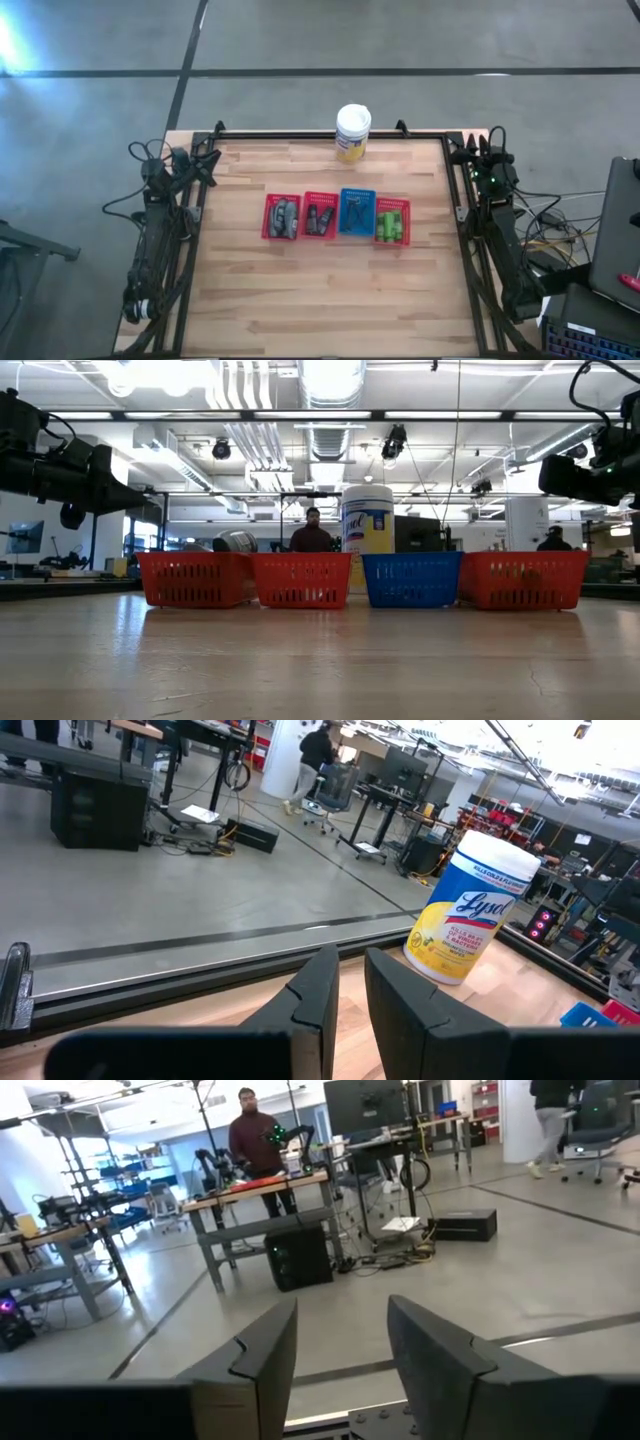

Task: Pick & Place Travel size toiletries
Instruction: Return to Home Position

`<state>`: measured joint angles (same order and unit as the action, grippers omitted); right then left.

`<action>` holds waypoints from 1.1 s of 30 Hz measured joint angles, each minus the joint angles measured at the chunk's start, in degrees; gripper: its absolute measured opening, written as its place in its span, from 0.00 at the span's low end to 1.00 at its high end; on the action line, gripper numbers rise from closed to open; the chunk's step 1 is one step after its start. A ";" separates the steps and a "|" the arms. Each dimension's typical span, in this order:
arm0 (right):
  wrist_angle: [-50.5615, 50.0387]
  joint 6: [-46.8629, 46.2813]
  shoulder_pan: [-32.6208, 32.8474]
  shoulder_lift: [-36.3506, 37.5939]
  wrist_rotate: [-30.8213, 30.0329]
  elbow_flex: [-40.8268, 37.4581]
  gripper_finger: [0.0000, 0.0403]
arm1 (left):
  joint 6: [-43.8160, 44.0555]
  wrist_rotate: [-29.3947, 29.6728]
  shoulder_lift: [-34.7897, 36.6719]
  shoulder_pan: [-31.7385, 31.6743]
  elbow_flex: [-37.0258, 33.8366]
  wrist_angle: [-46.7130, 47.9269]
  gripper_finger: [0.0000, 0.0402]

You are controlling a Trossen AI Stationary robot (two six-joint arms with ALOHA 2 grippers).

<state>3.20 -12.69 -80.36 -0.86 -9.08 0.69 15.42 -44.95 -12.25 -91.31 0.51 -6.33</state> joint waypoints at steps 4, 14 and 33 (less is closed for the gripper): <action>0.01 0.00 0.02 0.00 0.01 -0.02 0.41 | 0.00 0.01 0.00 0.00 0.02 0.00 0.14; 0.01 0.00 0.07 -0.02 -0.02 -0.02 0.47 | -16.81 19.93 6.88 1.96 -0.04 1.77 0.14; 0.01 -0.20 0.11 -0.02 -0.02 0.00 0.53 | -13.33 64.96 6.88 2.01 -0.07 2.85 0.14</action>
<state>3.22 -12.88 -80.25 -0.89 -9.10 0.69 2.09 20.01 -5.37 -89.30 0.45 -3.49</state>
